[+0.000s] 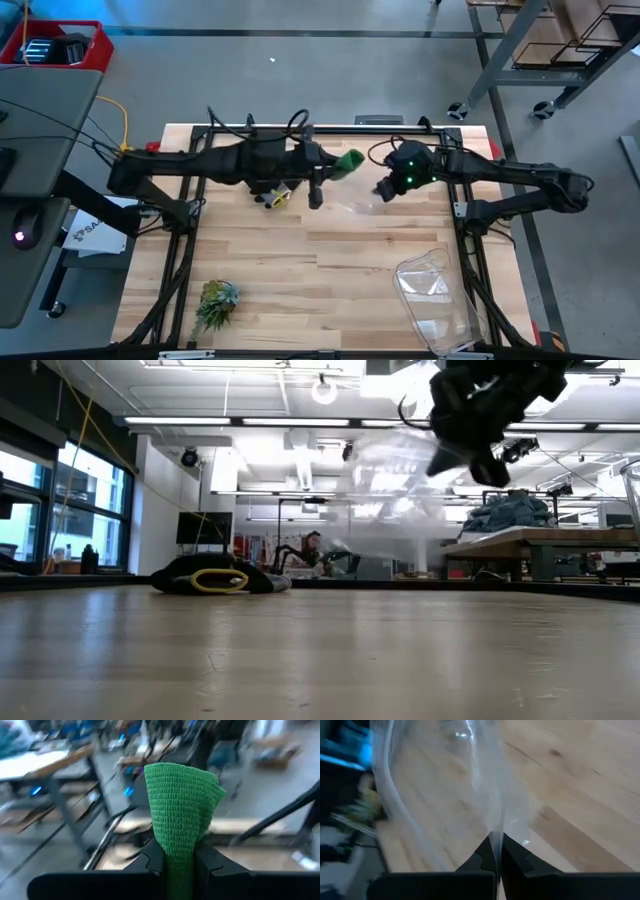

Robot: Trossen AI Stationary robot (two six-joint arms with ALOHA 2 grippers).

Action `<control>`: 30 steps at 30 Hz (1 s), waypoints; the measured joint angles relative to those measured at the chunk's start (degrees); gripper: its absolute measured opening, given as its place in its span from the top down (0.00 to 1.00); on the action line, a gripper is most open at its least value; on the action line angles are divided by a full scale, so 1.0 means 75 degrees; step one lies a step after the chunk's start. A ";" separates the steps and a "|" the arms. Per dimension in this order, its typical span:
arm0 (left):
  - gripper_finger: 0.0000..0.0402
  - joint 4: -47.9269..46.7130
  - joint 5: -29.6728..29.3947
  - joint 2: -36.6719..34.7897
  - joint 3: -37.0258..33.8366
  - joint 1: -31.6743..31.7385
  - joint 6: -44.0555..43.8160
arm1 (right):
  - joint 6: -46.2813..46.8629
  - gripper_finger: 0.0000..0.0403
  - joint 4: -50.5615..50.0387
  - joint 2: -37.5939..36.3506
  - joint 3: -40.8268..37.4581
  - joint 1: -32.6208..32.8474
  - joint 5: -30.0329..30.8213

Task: Roll bandage
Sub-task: Put the green bandage in the transparent zip bag

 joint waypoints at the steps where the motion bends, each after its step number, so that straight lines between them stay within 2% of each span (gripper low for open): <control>1: 0.91 0.0503 0.0268 0.0024 -0.0157 0.0038 -0.0003 | 0.0083 1.00 0.0223 0.0016 0.0034 0.0019 -0.0036; 6: 0.91 0.2539 0.0796 0.0355 -0.0807 0.0228 -0.0018 | 0.0421 1.00 0.0880 0.0206 0.0210 0.0267 -0.0509; 11: 0.91 0.3257 0.1591 0.1006 -0.0901 0.0364 -0.0255 | 0.0682 1.00 0.1067 0.0300 0.0346 0.0773 -0.0386; 14: 0.91 0.3588 0.1668 0.1287 -0.0891 0.0359 -0.0246 | 0.0827 1.00 0.1152 0.0314 0.0352 0.1046 -0.0332; 19: 0.91 0.3364 0.1653 0.1485 -0.0889 0.0334 0.0154 | 0.1096 1.00 0.1358 0.0303 0.0352 0.1447 0.0056; 24: 0.91 0.2275 0.1672 0.1515 -0.0890 0.0271 0.0463 | 0.1028 1.00 0.1401 0.0241 0.0352 0.1679 0.0280; 30: 0.91 0.1822 0.1286 0.1504 -0.0889 0.0248 0.0624 | 0.0816 1.00 0.1401 0.0092 0.0352 0.1894 0.0310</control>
